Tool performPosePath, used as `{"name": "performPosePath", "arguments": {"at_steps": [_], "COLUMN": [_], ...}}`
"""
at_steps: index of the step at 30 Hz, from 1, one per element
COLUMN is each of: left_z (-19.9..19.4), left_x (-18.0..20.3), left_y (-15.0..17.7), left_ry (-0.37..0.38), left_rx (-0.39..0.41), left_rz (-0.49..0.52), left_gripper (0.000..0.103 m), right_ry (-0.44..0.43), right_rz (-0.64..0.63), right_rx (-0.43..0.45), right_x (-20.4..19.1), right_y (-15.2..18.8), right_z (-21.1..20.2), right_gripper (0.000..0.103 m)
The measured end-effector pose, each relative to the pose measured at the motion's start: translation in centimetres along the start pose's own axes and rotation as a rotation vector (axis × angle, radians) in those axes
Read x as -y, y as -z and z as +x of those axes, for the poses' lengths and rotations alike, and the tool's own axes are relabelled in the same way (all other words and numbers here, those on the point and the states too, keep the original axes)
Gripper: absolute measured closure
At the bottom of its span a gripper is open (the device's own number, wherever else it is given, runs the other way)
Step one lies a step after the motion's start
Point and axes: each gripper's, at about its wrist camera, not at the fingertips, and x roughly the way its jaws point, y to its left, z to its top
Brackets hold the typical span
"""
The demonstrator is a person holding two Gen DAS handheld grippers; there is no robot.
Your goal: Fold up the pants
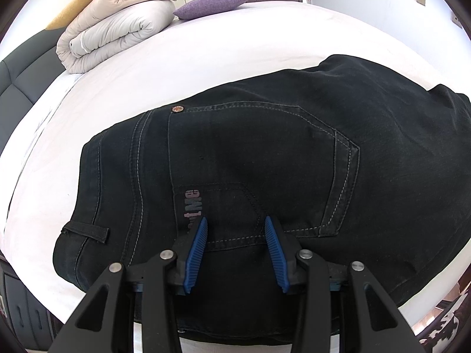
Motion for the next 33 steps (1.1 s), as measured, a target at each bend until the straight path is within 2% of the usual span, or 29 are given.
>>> {"name": "performPosePath", "arguments": {"at_steps": [3, 6, 17, 26, 28, 30, 31, 32, 33], "left_z": [0.0, 0.1, 0.1, -0.3, -0.3, -0.3, -0.3, -0.3, -0.4], "left_x": [-0.3, -0.4, -0.4, -0.5, -0.6, -0.9, -1.0, -1.1, -1.2], "left_y": [-0.1, -0.2, -0.1, 0.5, 0.6, 0.7, 0.8, 0.9, 0.9], "left_ry": [0.011, 0.013, 0.012, 0.017, 0.020, 0.029, 0.032, 0.034, 0.036], "left_rx": [-0.003, -0.008, -0.002, 0.015, 0.020, 0.023, 0.026, 0.028, 0.030], "left_rz": [-0.004, 0.003, 0.002, -0.005, -0.008, -0.015, -0.019, -0.021, -0.022], "left_gripper": [0.059, 0.059, 0.059, 0.058, 0.058, 0.059, 0.059, 0.058, 0.059], "right_ry": [0.047, 0.056, 0.045, 0.044, 0.087, 0.204, 0.232, 0.227, 0.199], "right_rz": [-0.044, -0.053, 0.003, -0.010, -0.029, -0.096, -0.134, -0.172, -0.207], "right_rx": [0.013, 0.016, 0.033, 0.034, 0.070, 0.173, 0.220, 0.239, 0.219], "right_x": [-0.1, 0.3, 2.5, 3.6, 3.2, 2.2, 1.4, 0.3, -0.9], "right_y": [0.6, 0.8, -0.4, -0.9, -1.4, -1.7, -1.8, -1.7, -1.3], "right_z": [-0.7, -1.3, -3.1, -3.9, -5.2, -7.4, -8.4, -9.1, -9.0], "right_gripper": [0.102, 0.102, 0.102, 0.102, 0.096, 0.095, 0.095, 0.095, 0.095]}}
